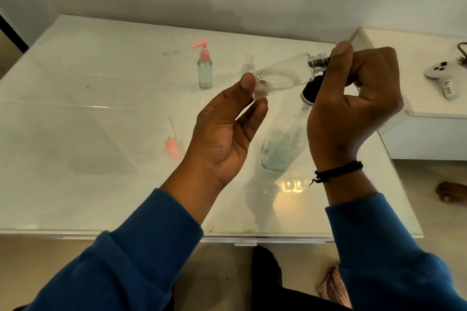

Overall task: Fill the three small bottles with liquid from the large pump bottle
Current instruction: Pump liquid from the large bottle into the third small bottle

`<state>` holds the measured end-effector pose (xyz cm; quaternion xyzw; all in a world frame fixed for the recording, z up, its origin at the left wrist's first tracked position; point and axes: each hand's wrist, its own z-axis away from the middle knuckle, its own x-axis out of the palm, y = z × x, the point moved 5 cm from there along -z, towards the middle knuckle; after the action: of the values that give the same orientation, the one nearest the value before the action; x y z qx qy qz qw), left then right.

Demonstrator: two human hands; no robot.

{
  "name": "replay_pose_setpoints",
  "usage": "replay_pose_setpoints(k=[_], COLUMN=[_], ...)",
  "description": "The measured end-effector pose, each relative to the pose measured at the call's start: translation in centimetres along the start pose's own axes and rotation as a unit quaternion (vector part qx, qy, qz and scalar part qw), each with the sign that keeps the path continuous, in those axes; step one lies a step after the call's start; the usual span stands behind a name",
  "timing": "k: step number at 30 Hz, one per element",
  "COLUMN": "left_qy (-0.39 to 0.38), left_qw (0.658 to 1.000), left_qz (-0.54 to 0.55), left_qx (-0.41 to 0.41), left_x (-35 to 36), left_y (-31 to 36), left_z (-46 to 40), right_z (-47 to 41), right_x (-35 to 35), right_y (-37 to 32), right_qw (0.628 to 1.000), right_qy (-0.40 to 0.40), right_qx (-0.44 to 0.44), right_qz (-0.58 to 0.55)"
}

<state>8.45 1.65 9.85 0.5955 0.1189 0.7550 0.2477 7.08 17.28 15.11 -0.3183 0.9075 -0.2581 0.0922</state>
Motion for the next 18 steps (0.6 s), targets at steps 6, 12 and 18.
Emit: replay_pose_setpoints(k=[6,12,18], left_qy=[-0.003,-0.01,-0.006], left_qw=[1.0,1.0,1.0], left_qz=[0.005,0.005,0.013], left_qx=[0.001,0.002,0.001], left_x=[-0.1,-0.1,-0.4], left_y=[0.0,0.1,-0.1], left_z=[-0.1,-0.2,-0.2], right_z=[0.0,-0.4,0.3], right_x=[0.2,0.2,0.2], right_y=[-0.2,-0.3,-0.1], right_qw=[1.0,1.0,1.0], right_qy=[0.002,-0.005,-0.008], right_qx=[-0.001,-0.003,0.004], right_qz=[0.001,-0.003,-0.005])
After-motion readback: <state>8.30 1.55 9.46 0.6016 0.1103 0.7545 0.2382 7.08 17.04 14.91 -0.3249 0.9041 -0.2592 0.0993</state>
